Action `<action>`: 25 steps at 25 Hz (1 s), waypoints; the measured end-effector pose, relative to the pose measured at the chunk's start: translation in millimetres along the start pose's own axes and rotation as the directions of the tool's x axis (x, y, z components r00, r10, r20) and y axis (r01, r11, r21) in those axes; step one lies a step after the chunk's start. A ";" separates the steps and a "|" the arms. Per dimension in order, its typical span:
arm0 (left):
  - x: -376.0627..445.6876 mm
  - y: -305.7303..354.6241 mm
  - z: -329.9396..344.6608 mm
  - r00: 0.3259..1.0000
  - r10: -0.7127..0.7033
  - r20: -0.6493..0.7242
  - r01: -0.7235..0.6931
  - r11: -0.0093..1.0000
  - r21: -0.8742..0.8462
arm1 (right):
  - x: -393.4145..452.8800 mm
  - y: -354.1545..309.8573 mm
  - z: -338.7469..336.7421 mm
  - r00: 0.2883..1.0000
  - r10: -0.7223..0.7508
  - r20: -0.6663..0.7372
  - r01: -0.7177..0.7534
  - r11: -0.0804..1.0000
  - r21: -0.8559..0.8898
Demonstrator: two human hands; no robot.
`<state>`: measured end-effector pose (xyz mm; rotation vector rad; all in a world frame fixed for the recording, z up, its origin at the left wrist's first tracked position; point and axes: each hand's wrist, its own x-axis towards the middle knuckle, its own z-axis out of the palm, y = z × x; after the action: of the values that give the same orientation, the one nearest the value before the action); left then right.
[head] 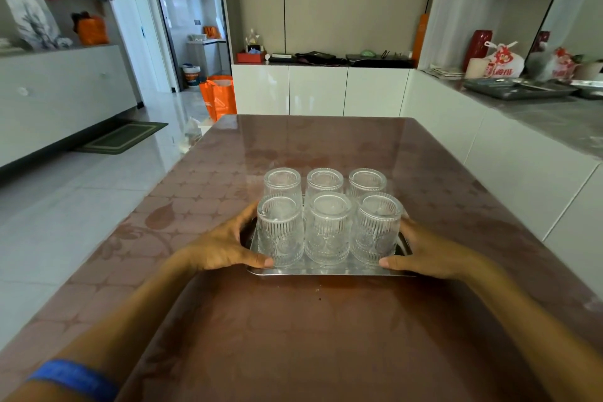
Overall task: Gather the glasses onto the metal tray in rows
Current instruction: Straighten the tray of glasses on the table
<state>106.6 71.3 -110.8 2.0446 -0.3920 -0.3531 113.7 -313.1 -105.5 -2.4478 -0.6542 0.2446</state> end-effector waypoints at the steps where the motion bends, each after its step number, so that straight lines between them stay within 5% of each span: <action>1: -0.2 0.6 -1.8 1.000 0.006 0.006 -0.006 1.000 -0.010 | -0.8 2.4 -4.6 0.998 0.046 0.035 -0.049 0.995 0.087; 8: 11.8 12.9 -19.6 0.992 -0.087 0.090 0.078 0.992 0.095 | 13.4 7.7 -26.2 0.979 0.123 0.165 -0.163 0.952 0.260; 23: 9.0 13.3 -29.4 0.991 -0.078 0.109 0.065 0.990 0.123 | 9.0 6.2 -27.8 0.967 0.166 0.192 -0.194 0.972 0.135; 25: -0.4 16.8 -39.5 0.996 -0.087 0.008 0.086 0.995 0.056 | 1.2 8.1 -44.1 0.981 0.141 0.132 -0.181 0.909 0.376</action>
<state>120.1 94.6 -77.3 2.1188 -0.3234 -0.4100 131.8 -340.0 -74.5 -2.1151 -0.3982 0.5170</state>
